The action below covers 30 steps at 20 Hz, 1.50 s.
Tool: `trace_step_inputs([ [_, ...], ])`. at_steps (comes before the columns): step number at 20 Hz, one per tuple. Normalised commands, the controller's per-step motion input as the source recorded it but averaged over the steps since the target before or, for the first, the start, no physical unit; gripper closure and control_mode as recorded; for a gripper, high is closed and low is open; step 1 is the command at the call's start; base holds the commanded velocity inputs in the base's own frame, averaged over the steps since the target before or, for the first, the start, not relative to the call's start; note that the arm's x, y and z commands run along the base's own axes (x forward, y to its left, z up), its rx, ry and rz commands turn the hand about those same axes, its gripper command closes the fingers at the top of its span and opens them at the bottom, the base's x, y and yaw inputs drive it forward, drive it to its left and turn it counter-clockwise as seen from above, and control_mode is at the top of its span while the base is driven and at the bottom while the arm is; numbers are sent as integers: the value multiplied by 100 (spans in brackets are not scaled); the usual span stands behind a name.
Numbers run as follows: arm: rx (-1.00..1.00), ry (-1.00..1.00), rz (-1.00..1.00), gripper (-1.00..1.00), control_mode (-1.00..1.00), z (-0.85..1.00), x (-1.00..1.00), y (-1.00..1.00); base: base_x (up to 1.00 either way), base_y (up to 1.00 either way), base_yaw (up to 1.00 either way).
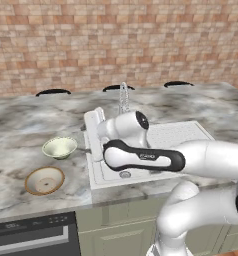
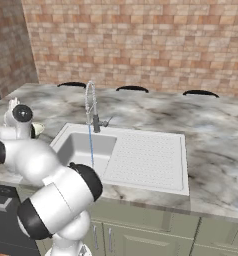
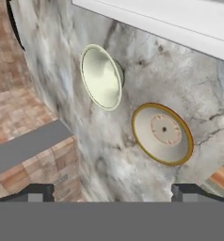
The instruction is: Rinse each bowl for a few seconds and place them down in the sink or on the counter.
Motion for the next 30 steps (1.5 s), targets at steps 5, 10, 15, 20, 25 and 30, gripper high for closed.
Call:
trace_step_inputs([
  [5, 0, 20, 3, -100, -100, 5, -4, 1, 0, 0, 0],
  [10, -2, 6, 8, -100, -100, -7, 0, 2, 0, 0, 0],
  [15, -1, 4, 10, -100, -100, -19, 4, 1, 0, 0, 0],
  [20, -4, -2, 16, -100, -100, -19, 0, 2, 0, 0, 0],
  [25, -9, -6, 17, -100, -100, -16, 0, 14, 0, 0, 0],
  [30, -12, -10, 16, -100, -100, -15, 0, 11, 0, 0, 0],
])
